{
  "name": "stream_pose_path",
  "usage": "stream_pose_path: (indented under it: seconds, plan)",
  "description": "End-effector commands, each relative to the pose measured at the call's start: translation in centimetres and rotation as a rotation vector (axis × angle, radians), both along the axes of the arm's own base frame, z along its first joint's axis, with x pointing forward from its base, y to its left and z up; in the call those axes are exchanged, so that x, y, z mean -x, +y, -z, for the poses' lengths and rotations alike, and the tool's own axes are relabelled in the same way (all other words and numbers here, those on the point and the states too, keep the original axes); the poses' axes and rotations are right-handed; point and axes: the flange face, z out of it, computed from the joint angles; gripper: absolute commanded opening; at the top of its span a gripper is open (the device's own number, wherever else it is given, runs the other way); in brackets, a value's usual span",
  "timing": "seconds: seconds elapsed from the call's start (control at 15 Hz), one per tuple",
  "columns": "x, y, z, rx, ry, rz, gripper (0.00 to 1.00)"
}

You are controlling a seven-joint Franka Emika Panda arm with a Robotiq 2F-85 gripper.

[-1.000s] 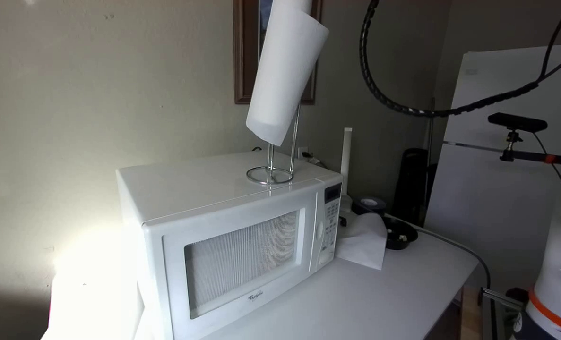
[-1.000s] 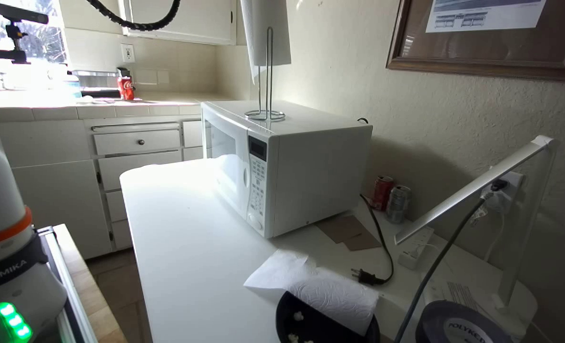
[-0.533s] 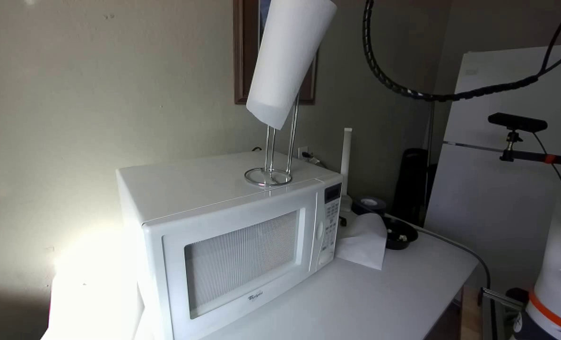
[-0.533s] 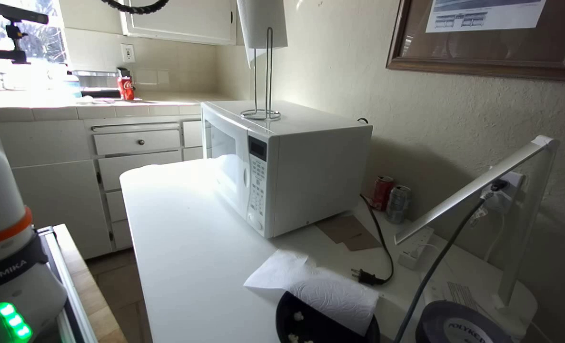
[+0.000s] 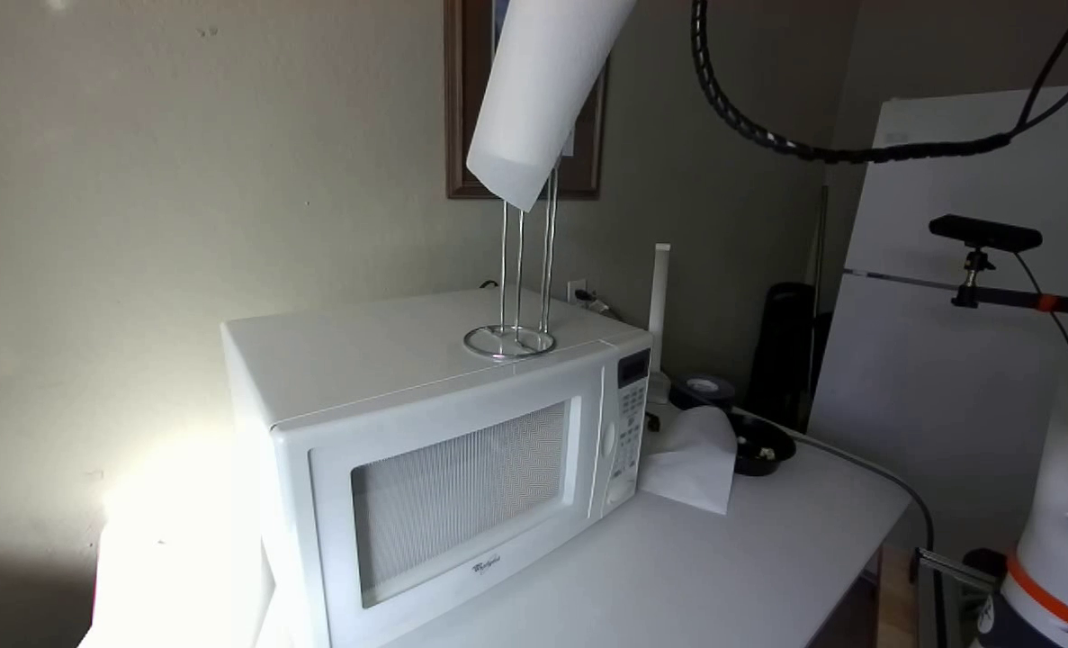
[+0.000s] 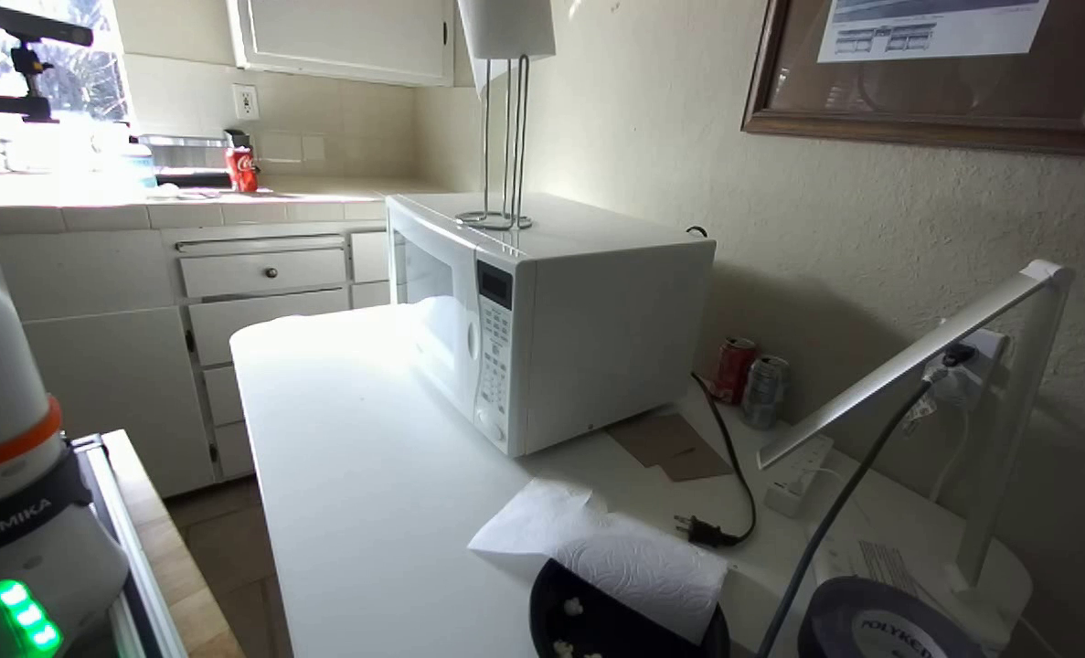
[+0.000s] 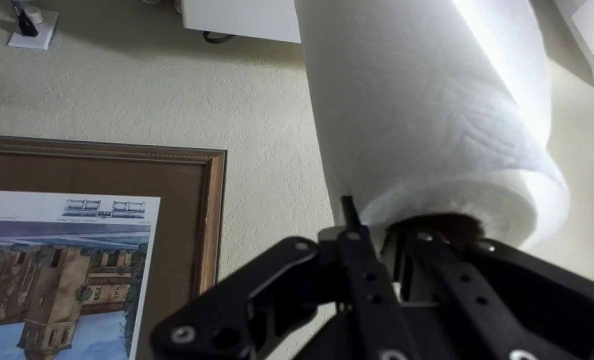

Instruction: Pick up the roll of kitchen paper from the silver kitchen paper rack and put it on the table

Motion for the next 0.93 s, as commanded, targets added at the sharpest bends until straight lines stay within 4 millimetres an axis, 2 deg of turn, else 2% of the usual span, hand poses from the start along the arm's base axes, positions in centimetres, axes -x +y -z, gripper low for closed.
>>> stream_pose_path:
  seconds: [0.0,0.27,0.87]
  plan:
    - [-0.4,0.1,-0.9,0.012,-0.009,0.035,0.03]
    - [-0.1,0.4,-1.6,0.009,-0.019,0.031,0.03]
    - [2.5,1.0,-5.1,0.001,-0.106,0.023,0.03]
